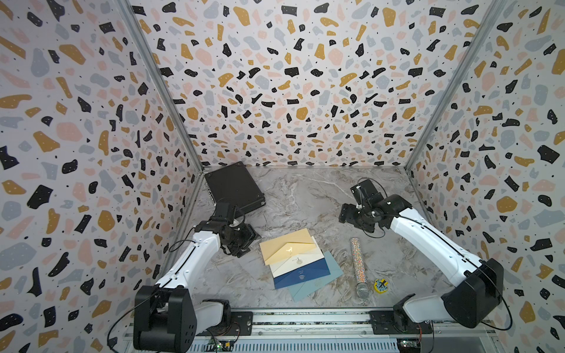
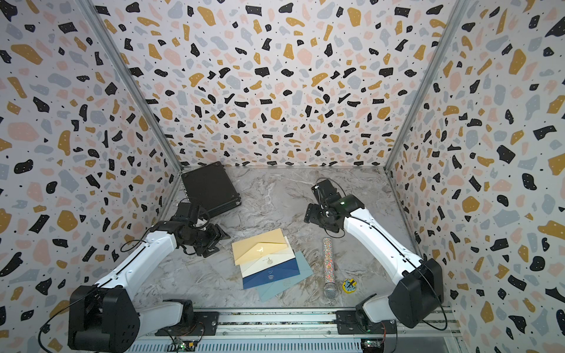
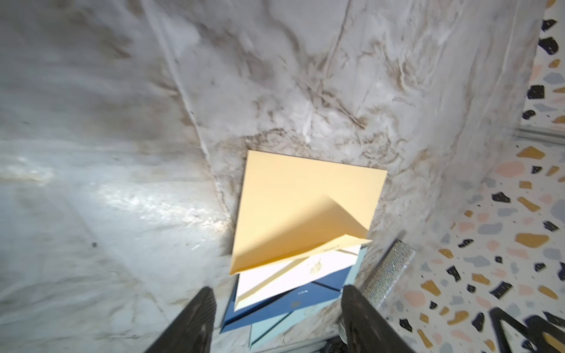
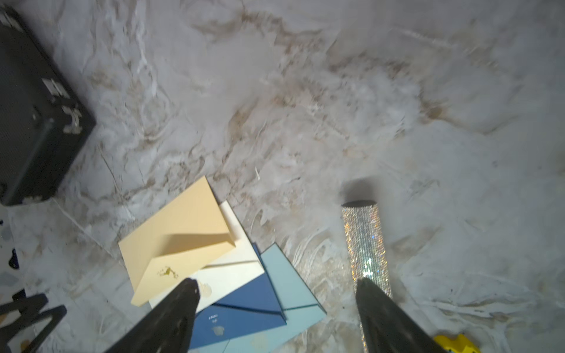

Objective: Take the letter paper out of the envelope
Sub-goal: Pick up the envelope from the envelope.

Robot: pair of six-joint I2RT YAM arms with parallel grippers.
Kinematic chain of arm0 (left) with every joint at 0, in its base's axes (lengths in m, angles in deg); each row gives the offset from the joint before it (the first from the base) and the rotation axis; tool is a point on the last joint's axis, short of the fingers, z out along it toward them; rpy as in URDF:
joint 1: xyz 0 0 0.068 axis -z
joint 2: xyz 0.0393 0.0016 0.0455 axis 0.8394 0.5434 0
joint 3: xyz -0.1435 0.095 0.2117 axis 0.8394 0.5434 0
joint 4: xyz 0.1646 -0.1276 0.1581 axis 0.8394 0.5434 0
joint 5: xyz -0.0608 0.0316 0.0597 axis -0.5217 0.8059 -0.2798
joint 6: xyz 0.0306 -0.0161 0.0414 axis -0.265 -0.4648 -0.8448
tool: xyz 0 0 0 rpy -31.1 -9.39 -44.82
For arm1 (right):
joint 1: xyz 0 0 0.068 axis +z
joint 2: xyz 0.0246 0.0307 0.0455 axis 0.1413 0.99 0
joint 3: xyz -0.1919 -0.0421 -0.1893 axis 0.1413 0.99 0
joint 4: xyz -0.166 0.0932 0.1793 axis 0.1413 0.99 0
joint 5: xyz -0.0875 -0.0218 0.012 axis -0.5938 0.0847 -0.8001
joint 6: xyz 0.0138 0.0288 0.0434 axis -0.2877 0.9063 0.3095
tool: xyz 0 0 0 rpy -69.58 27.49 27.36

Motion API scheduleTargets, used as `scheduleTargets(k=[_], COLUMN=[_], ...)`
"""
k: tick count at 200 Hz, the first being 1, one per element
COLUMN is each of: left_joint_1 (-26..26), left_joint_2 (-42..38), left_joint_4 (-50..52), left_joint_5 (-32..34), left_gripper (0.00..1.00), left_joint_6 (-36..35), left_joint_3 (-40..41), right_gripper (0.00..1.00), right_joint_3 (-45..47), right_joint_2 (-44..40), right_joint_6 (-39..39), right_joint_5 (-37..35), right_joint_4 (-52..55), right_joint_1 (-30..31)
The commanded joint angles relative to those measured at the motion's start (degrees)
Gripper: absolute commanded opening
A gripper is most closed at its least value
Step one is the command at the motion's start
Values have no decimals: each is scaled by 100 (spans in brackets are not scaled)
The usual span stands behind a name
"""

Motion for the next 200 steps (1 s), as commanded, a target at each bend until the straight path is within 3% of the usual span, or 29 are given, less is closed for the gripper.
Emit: scheduleTargets(k=[1, 27, 50, 83, 148, 200], left_joint_1=[168, 368, 796, 1535, 1868, 2298], left_joint_2=[178, 433, 781, 1678, 2593, 3016], left_joint_4=[-583, -883, -1026, -639, -383, -749], left_joint_5=[-883, -1112, -936, -508, -148, -274], left_gripper=[64, 60, 63, 67, 67, 62], left_joint_6=[-850, -1844, -2598, -3608, -4669, -4682], left_joint_3=[-198, -277, -498, -1085, -1542, -1642], right_gripper=[79, 78, 77, 76, 76, 76], right_joint_3=[150, 222, 297, 638, 934, 1134], right_joint_2=[-54, -66, -112, -236, -382, -437], right_joint_6=[20, -456, -898, -918, -910, -813], right_joint_5=[430, 869, 1081, 1495, 1766, 1839], right_joint_4=[182, 138, 231, 44, -135, -265], right_joint_1=[134, 137, 137, 133, 129, 102])
